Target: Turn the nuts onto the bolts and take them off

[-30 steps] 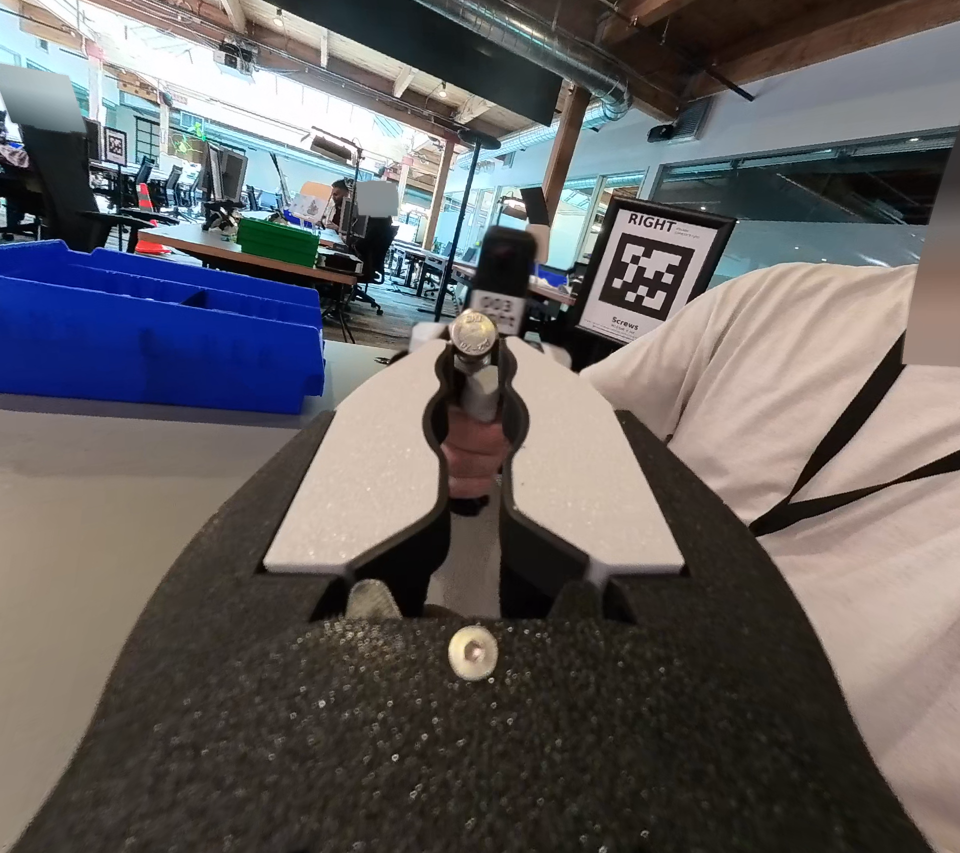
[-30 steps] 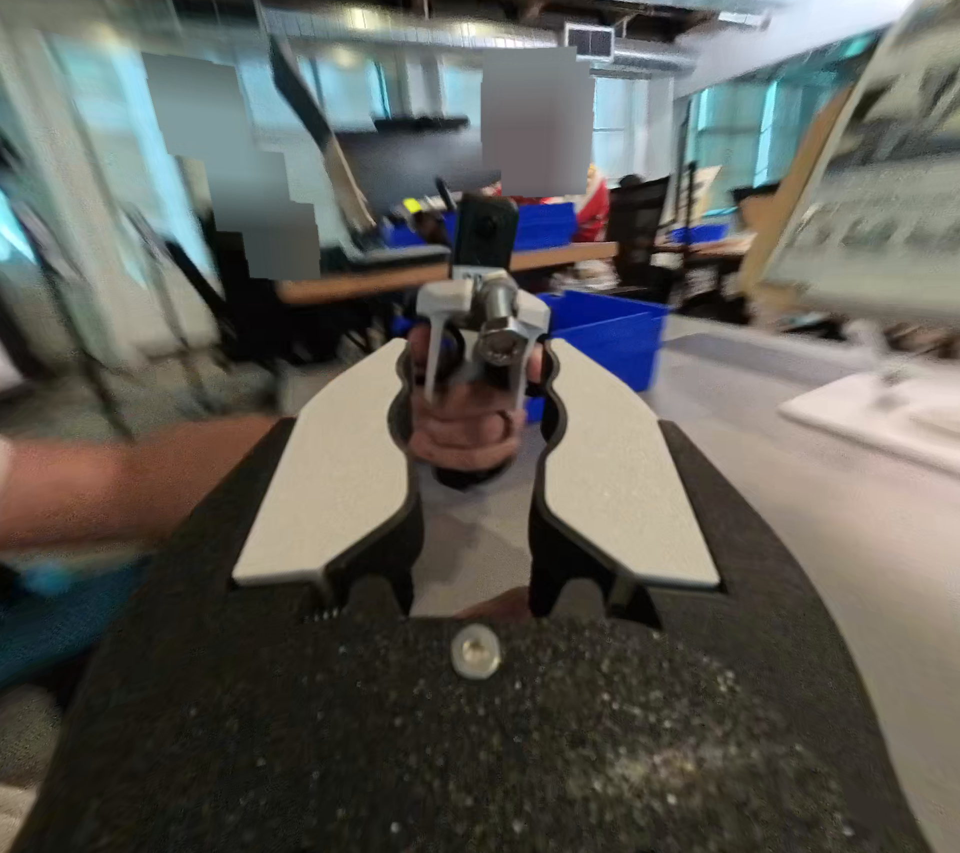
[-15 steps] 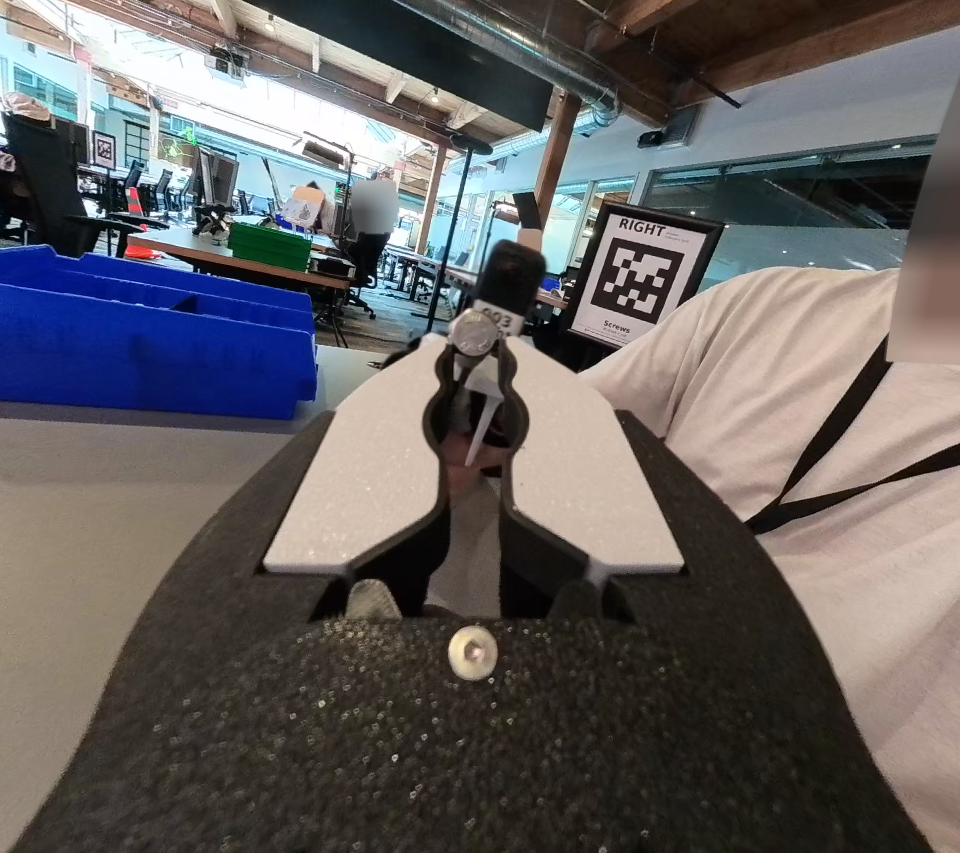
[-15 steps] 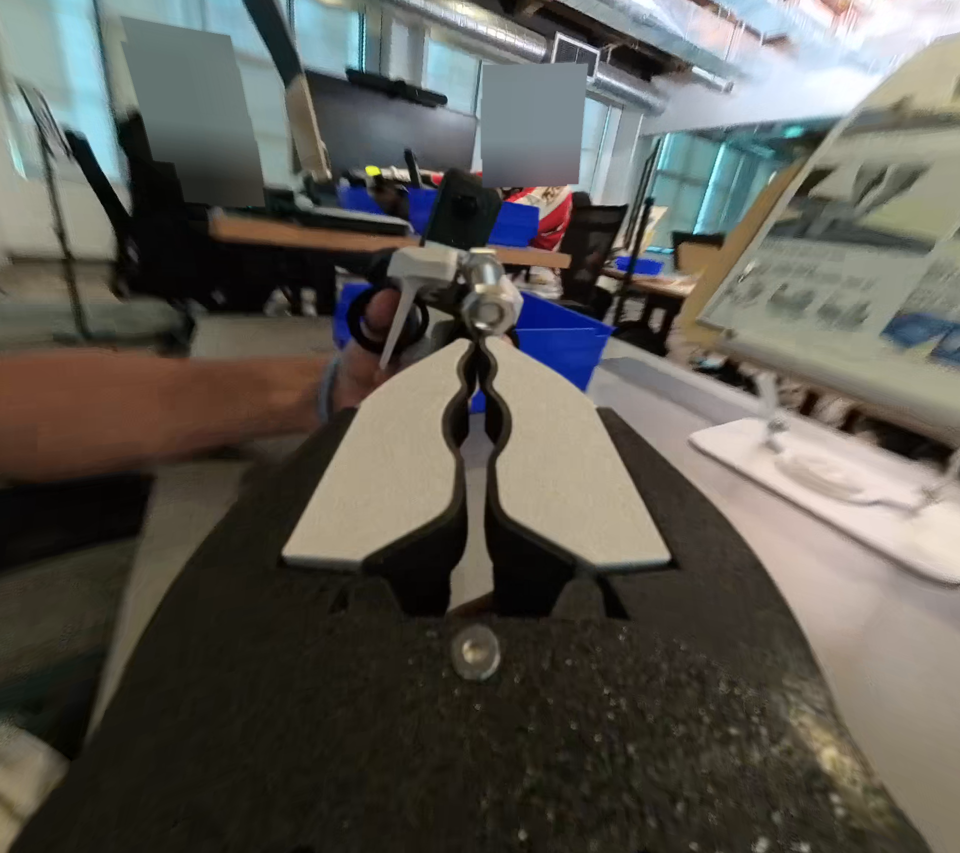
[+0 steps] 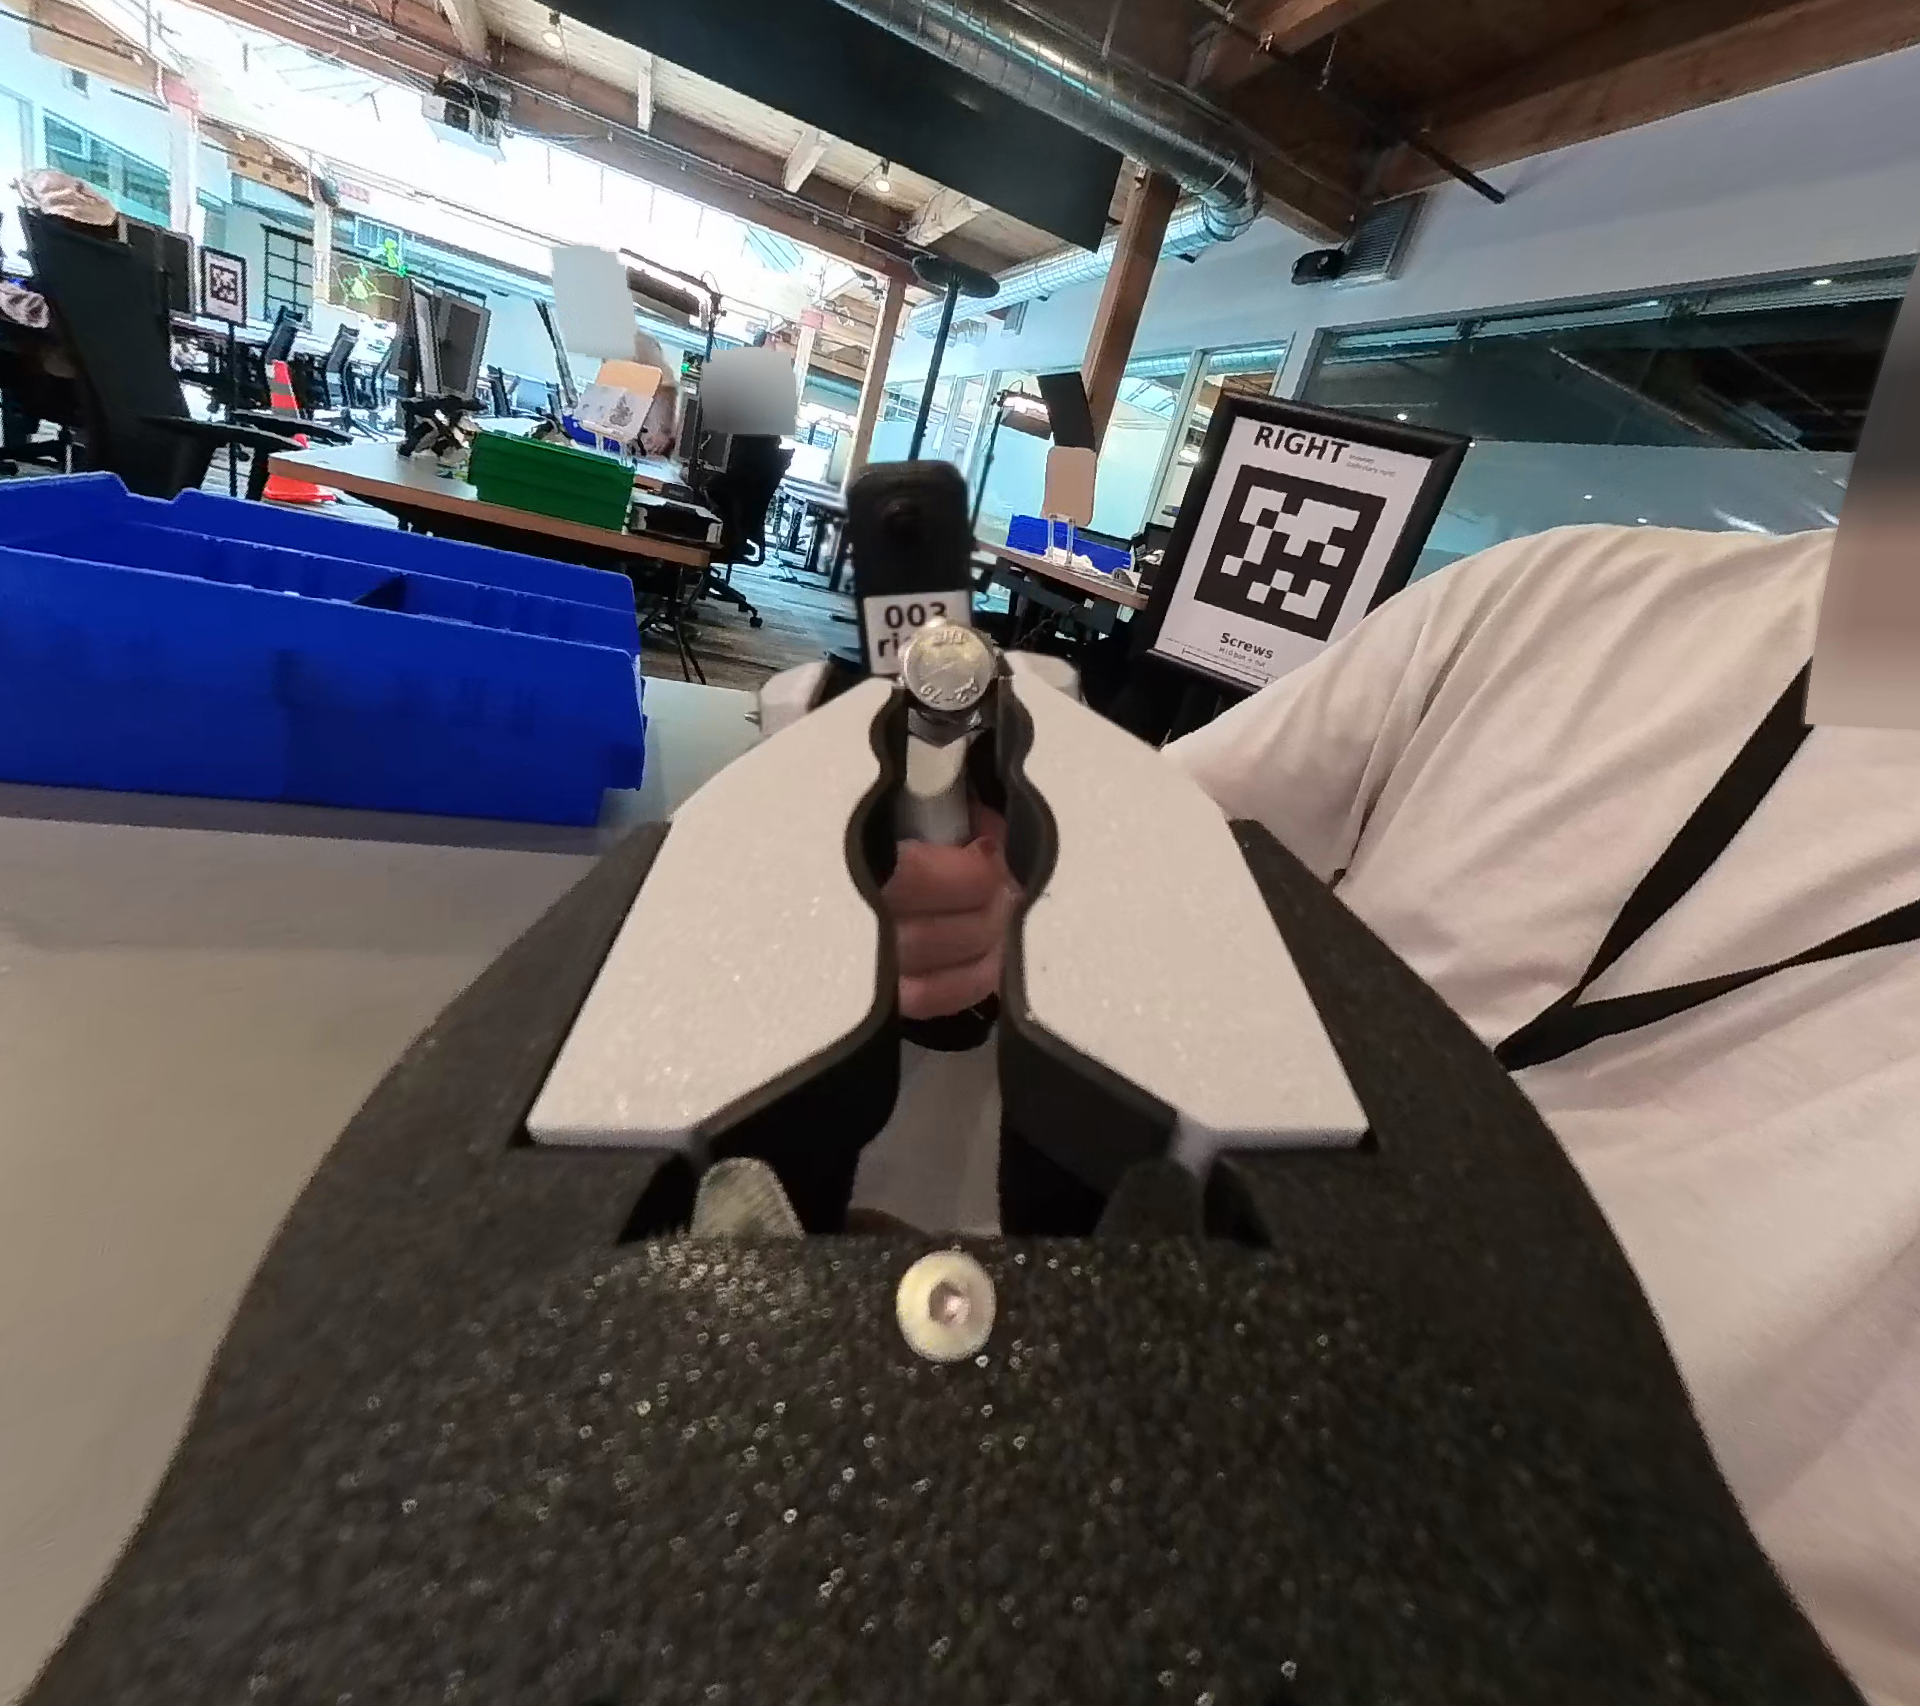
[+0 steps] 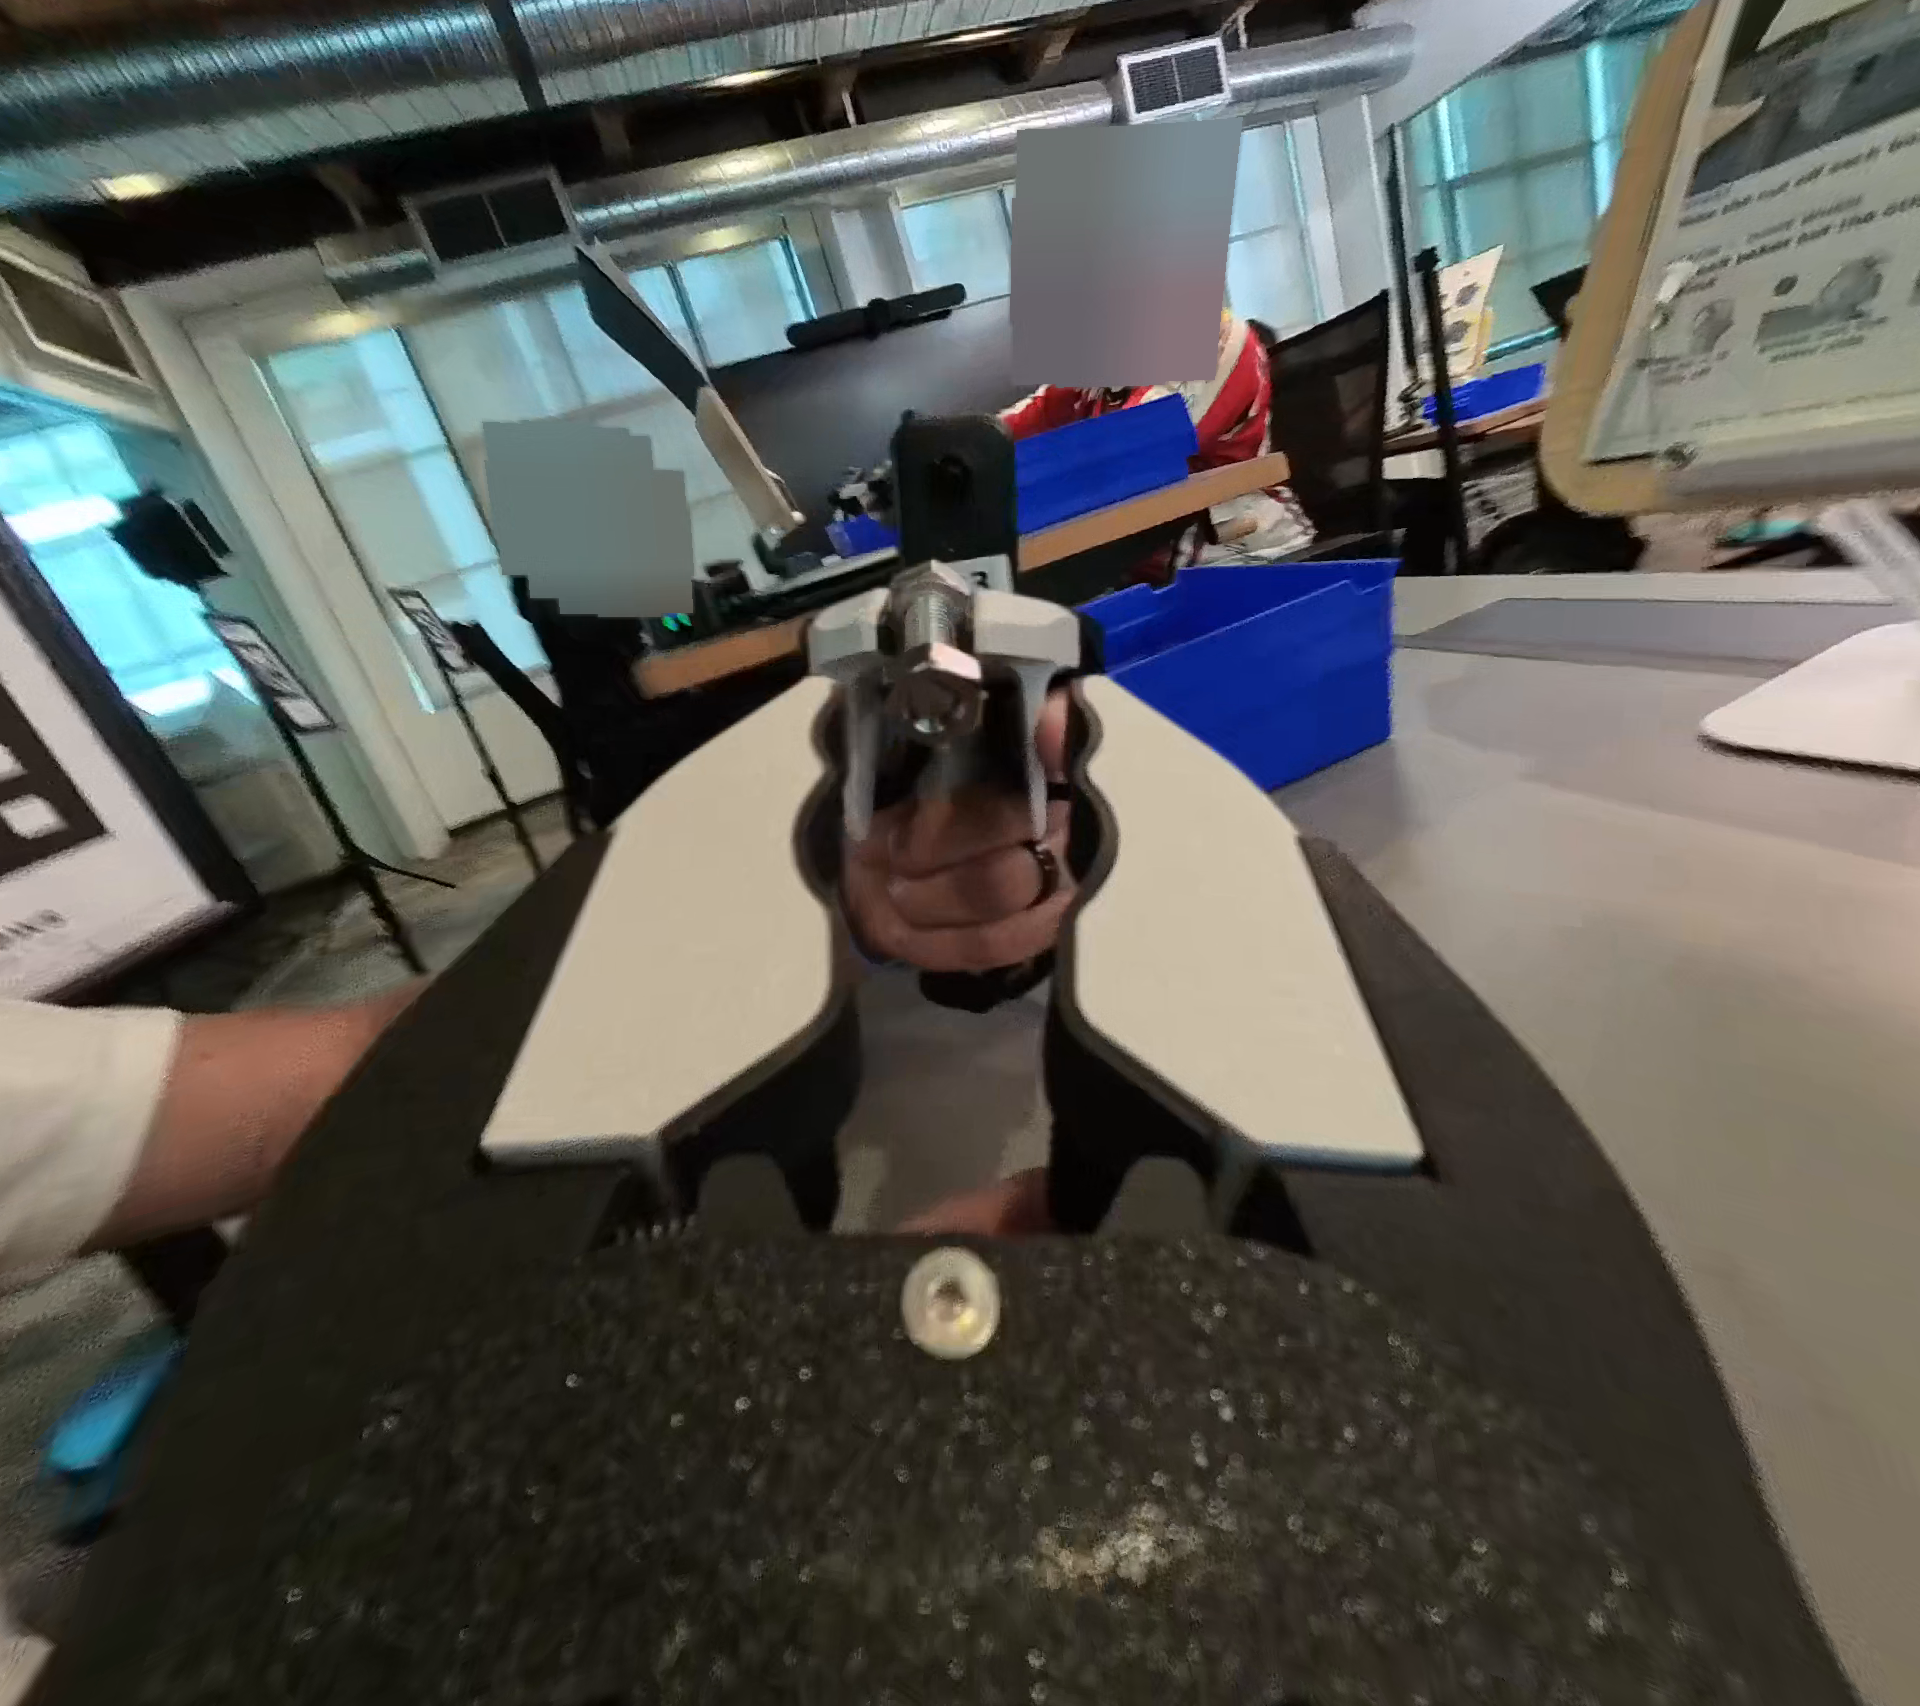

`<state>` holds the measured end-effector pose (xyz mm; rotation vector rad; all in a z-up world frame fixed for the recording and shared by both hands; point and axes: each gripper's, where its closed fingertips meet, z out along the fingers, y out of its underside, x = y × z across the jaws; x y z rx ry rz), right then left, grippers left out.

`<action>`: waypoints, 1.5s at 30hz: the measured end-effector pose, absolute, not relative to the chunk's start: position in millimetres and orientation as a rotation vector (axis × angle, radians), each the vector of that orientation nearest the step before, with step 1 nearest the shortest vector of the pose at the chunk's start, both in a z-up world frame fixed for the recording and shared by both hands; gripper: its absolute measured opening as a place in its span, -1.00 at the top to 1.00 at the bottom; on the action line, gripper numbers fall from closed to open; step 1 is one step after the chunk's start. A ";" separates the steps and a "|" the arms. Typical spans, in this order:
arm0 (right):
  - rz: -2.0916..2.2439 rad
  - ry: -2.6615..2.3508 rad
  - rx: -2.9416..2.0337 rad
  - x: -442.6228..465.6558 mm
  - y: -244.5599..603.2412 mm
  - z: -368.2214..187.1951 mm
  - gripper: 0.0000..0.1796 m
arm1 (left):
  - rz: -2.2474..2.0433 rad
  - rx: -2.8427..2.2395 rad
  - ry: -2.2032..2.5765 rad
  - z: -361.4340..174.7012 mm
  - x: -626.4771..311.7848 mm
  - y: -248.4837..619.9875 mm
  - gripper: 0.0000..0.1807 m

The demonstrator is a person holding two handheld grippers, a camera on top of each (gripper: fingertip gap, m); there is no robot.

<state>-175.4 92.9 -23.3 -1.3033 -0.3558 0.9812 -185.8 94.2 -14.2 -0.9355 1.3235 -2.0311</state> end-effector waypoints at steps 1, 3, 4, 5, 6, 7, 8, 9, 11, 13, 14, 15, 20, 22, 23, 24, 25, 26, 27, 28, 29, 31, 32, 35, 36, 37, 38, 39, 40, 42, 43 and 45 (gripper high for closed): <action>0.934 -0.381 -1.298 -176.1 92.2 -23.7 0.76 | -2.025 -0.940 1.328 -15.0 -185.2 94.0 0.83; 0.849 -0.447 -1.320 -180.9 91.6 -28.7 0.81 | -2.029 -0.944 1.323 -14.7 -185.5 95.1 0.83; 0.783 -0.488 -1.330 -182.6 92.0 -31.6 0.81 | -2.030 -0.943 1.326 -14.9 -186.0 94.9 0.83; 0.693 -0.524 -1.316 -181.6 92.3 -31.4 0.81 | -2.028 -0.943 1.327 -15.1 -186.0 94.9 0.83; 0.573 -0.583 -1.292 -180.5 92.3 -30.4 0.81 | -2.031 -0.941 1.327 -14.9 -186.0 94.6 0.83; 0.414 -0.655 -1.256 -178.5 92.6 -28.7 0.81 | -2.031 -0.942 1.327 -14.9 -185.9 94.4 0.83; 0.240 -0.728 -1.212 -176.3 93.2 -26.7 0.81 | -2.029 -0.943 1.325 -14.9 -185.5 94.6 0.83; 0.051 -0.804 -1.156 -174.9 93.5 -25.0 0.81 | -2.033 -0.942 1.323 -14.6 -185.6 94.6 0.83; -0.370 -0.945 -0.997 -172.8 93.8 -21.0 0.81 | -2.039 -0.940 1.321 -14.3 -185.9 94.9 0.83; -0.808 -1.060 -0.768 -171.9 93.4 -17.1 0.81 | -2.046 -0.939 1.318 -14.2 -186.5 95.2 0.83; -1.009 -1.098 -0.635 -171.6 93.0 -15.2 0.81 | -2.048 -0.939 1.315 -14.1 -186.4 95.5 0.83; -1.165 -1.116 -0.523 -171.3 93.1 -14.0 0.81 | -2.049 -0.941 1.309 -13.9 -186.2 96.1 0.83; -1.100 -1.064 -0.568 -170.9 94.6 -17.4 0.80 | -2.055 -0.948 1.294 -14.4 -185.1 98.2 0.83; -0.985 -1.029 -0.645 -173.4 92.0 -19.4 0.64 | -2.059 -0.937 1.297 -13.2 -186.2 97.1 0.83; -0.919 -1.017 -0.673 -175.8 89.6 -20.6 0.60 | -2.059 -0.936 1.295 -12.9 -186.3 97.2 0.83; -0.813 -1.006 -0.719 -179.2 86.5 -22.7 0.55 | -2.063 -0.933 1.288 -12.0 -186.8 97.9 0.83; -0.687 -0.979 -0.787 -181.6 84.1 -24.5 0.51 | -2.066 -0.931 1.285 -11.3 -187.6 98.3 0.83; -0.530 -0.933 -0.875 -183.0 82.3 -26.1 0.46 | -2.064 -0.927 1.282 -10.5 -188.2 98.8 0.83; -0.308 -0.874 -0.977 -185.7 79.8 -28.3 0.42 | -2.066 -0.922 1.277 -9.3 -189.1 99.1 0.83; -0.062 -0.782 -1.072 -186.6 77.9 -28.1 0.42 | -2.068 -0.918 1.276 -8.4 -189.9 99.0 0.83; 0.169 -0.666 -1.160 -184.0 79.2 -27.9 0.43 | -2.064 -0.914 1.277 -7.9 -190.3 99.0 0.83; 0.577 -0.485 -1.261 -181.5 82.8 -29.0 0.42 | -2.065 -0.910 1.277 -7.1 -190.8 98.7 0.83; 0.737 -0.403 -1.269 -179.0 84.0 -26.9 0.44 | -2.063 -0.911 1.279 -7.4 -190.4 98.4 0.83; 0.822 -0.362 -1.268 -180.2 86.4 -25.2 0.45 | -2.064 -0.913 1.284 -8.4 -189.6 97.4 0.83; 0.808 -0.377 -1.251 -182.7 85.2 -23.7 0.48 | -2.068 -0.913 1.285 -8.5 -189.5 97.1 0.83; 0.818 -0.378 -1.243 -185.2 84.6 -22.2 0.51 | -2.068 -0.915 1.288 -9.0 -189.1 96.7 0.83; 0.838 -0.368 -1.233 -186.3 84.3 -20.5 0.58 | -2.065 -0.917 1.293 -9.9 -188.7 96.4 0.83; 0.849 -0.349 -1.237 -185.5 86.4 -20.5 0.77 | -2.071 -0.915 1.293 -9.8 -188.8 96.0 0.83; 0.853 -0.347 -1.250 -185.3 89.3 -22.5 0.81 | -2.079 -0.914 1.285 -8.9 -189.2 96.3 0.83; 0.860 -0.363 -1.246 -184.9 90.1 -23.2 0.81 | -2.064 -0.920 1.289 -9.6 -189.1 97.3 0.83; 0.813 -0.397 -1.245 -185.4 89.9 -24.0 0.81 | -2.064 -0.917 1.288 -9.3 -189.4 97.0 0.83; 0.576 -0.504 -1.222 -183.5 90.4 -22.1 0.81 | -2.065 -0.915 1.289 -8.8 -189.4 96.6 0.83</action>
